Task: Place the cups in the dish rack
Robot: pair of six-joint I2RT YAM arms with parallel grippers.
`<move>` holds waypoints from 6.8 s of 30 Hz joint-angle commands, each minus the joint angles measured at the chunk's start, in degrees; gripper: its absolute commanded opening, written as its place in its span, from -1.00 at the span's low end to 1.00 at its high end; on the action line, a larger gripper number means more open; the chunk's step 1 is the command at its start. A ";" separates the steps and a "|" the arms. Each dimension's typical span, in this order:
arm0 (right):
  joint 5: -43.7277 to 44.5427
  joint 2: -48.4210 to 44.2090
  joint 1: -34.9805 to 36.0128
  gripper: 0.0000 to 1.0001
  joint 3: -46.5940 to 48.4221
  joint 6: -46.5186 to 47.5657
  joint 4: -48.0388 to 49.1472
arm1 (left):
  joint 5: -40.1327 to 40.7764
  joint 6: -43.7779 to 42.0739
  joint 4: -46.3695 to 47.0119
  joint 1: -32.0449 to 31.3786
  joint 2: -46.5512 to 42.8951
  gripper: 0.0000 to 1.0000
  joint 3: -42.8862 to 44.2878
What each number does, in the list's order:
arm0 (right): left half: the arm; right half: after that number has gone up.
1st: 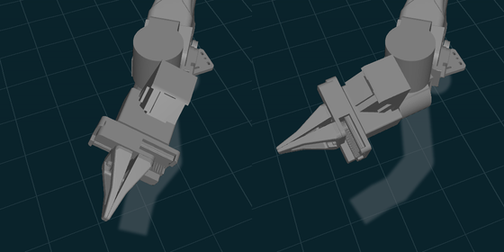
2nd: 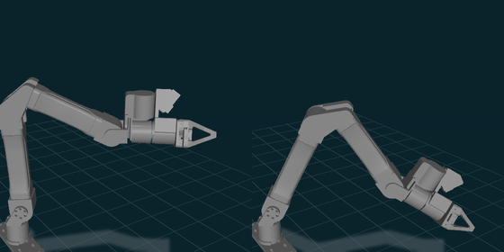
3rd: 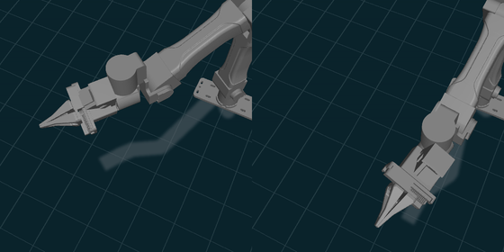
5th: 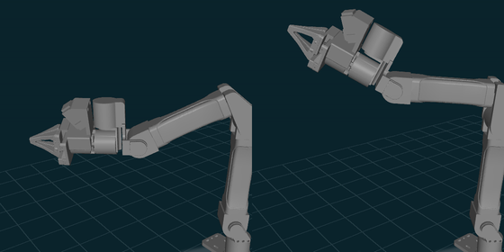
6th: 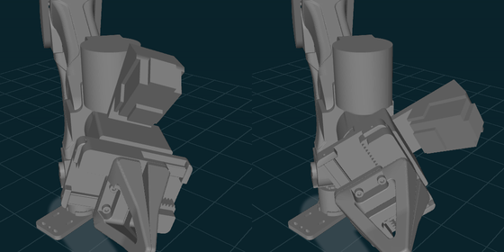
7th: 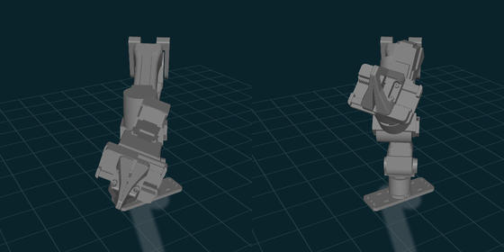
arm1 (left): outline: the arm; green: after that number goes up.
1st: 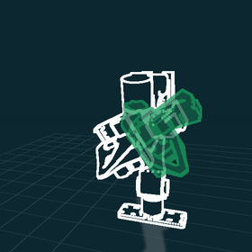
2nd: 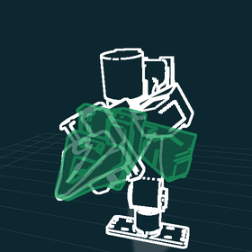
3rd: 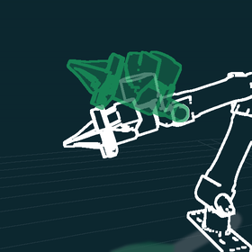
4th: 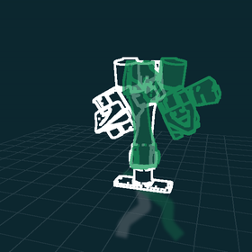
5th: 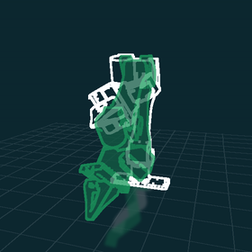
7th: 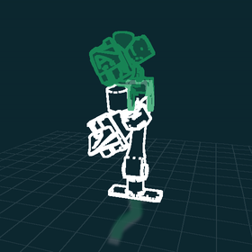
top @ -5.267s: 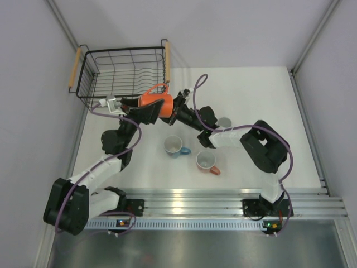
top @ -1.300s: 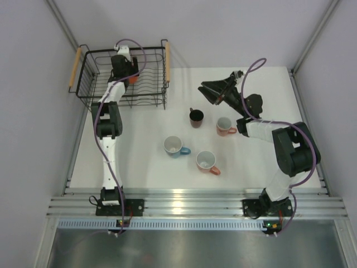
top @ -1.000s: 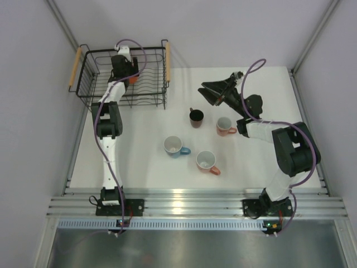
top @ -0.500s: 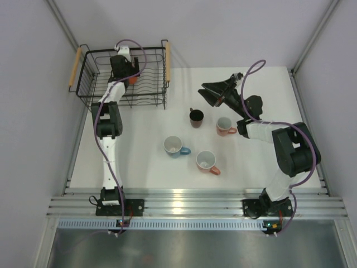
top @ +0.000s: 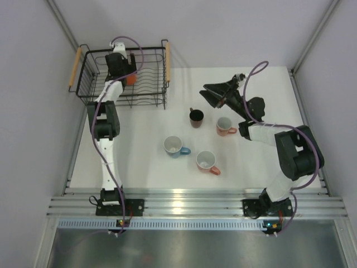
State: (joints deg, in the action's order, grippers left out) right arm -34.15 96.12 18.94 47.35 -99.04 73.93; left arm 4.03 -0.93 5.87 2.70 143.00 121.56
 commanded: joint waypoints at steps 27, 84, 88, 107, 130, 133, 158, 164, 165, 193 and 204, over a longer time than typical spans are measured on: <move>13.12 -38.44 -0.04 0.26 4.14 64.13 -66.19 | -1.49 22.01 3.89 -4.46 -56.47 0.98 -37.34; 53.66 -20.71 36.43 -0.56 2.65 62.31 -104.95 | 3.08 20.00 -3.85 -19.05 -80.07 0.98 -71.99; 55.86 -19.04 37.22 -0.95 4.59 62.04 -107.93 | 3.96 19.83 -4.72 -18.96 -80.68 0.98 -71.72; 72.98 -33.44 38.54 -1.00 26.12 70.73 -126.05 | -7.60 28.76 -8.95 -18.96 -81.48 0.98 -65.14; 56.48 -47.95 38.63 -1.00 0.72 107.47 -62.33 | -33.38 79.76 8.03 -19.13 -68.03 0.98 -68.39; 54.38 -47.69 38.63 -1.00 0.37 109.94 -60.31 | -34.53 81.78 7.23 -19.13 -68.47 0.98 -69.35; 43.99 -35.74 42.32 -1.00 2.83 129.53 -49.85 | -29.52 96.91 -2.17 -23.09 -78.31 0.98 -74.80; 43.73 -32.58 43.99 -1.00 4.59 133.23 -50.73 | -29.52 96.99 -4.11 -23.18 -79.45 0.98 -75.59; 43.99 -31.96 44.25 -1.00 4.59 133.67 -50.21 | -29.61 96.99 -4.11 -23.26 -79.45 0.98 -75.50; 45.58 -24.14 45.31 -1.00 9.78 139.83 -44.40 | -29.26 97.08 -7.27 -25.73 -81.12 0.98 -79.11; 45.75 -22.55 45.40 -1.00 9.07 138.24 -44.13 | -30.13 99.10 -2.18 -25.99 -80.86 -0.99 -79.63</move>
State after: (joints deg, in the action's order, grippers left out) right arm 12.10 74.67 63.68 52.62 40.14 20.97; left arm -24.43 96.60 -0.43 -22.85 63.22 42.02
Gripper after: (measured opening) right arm 0.093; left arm 0.704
